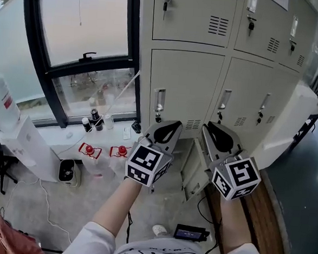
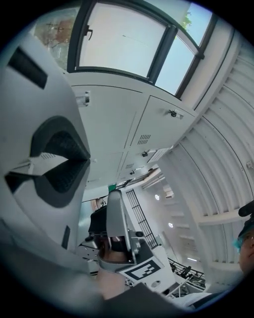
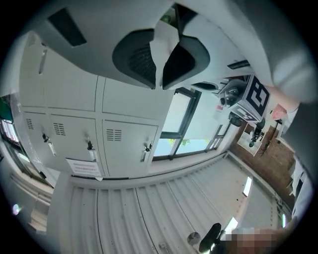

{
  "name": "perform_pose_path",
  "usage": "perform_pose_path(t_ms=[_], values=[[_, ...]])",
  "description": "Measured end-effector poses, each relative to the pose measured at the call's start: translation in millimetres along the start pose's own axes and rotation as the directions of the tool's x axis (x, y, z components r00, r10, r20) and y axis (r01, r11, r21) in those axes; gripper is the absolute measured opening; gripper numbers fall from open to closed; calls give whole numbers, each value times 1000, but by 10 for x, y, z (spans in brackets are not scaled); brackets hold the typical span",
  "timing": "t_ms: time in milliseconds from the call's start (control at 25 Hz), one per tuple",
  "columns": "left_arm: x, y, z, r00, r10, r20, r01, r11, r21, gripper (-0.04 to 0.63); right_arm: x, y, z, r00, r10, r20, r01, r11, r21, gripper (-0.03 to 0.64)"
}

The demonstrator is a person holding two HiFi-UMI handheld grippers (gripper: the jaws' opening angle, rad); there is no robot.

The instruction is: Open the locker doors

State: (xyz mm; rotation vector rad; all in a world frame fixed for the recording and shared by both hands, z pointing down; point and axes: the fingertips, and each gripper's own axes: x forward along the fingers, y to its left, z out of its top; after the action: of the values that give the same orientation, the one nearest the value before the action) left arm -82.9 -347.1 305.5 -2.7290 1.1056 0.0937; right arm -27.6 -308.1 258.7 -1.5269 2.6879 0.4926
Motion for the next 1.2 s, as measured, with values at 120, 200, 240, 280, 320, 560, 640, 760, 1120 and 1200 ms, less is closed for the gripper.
perform_pose_path(t_ms=[120,200,240,280,320,560,640,760,1120,1200], values=[[5,137,285,1000,21,23,-22,999,44,20,168,-8,352,998,27,59,-26,999,-28,44],[22,232,473,999,38,38,-41,996,77,20,291,-5,545,995,49,88,-45,998,-45,44],[31,279,572,998,46,46,-50,995,90,20,358,-4,637,993,58,100,-53,997,-58,44],[39,324,677,997,53,56,-58,993,99,20,427,-6,729,992,64,112,-56,996,-75,44],[51,368,784,996,59,68,-66,992,106,20,497,-14,824,990,67,125,-56,994,-93,44],[194,601,1333,987,79,137,-98,985,139,20,928,-113,1351,980,91,176,-59,982,-182,44],[212,712,1478,983,86,162,-105,988,112,20,1084,-149,1498,980,105,171,-67,975,-214,44],[215,888,1684,975,121,186,-143,984,110,20,1290,-211,1745,977,122,175,-78,967,-244,44],[197,1342,2428,953,197,232,-233,962,141,20,1866,-365,2616,952,186,244,-154,978,-143,44],[169,1452,2544,947,221,235,-258,956,142,20,2026,-409,2762,949,202,244,-181,978,-104,44]])
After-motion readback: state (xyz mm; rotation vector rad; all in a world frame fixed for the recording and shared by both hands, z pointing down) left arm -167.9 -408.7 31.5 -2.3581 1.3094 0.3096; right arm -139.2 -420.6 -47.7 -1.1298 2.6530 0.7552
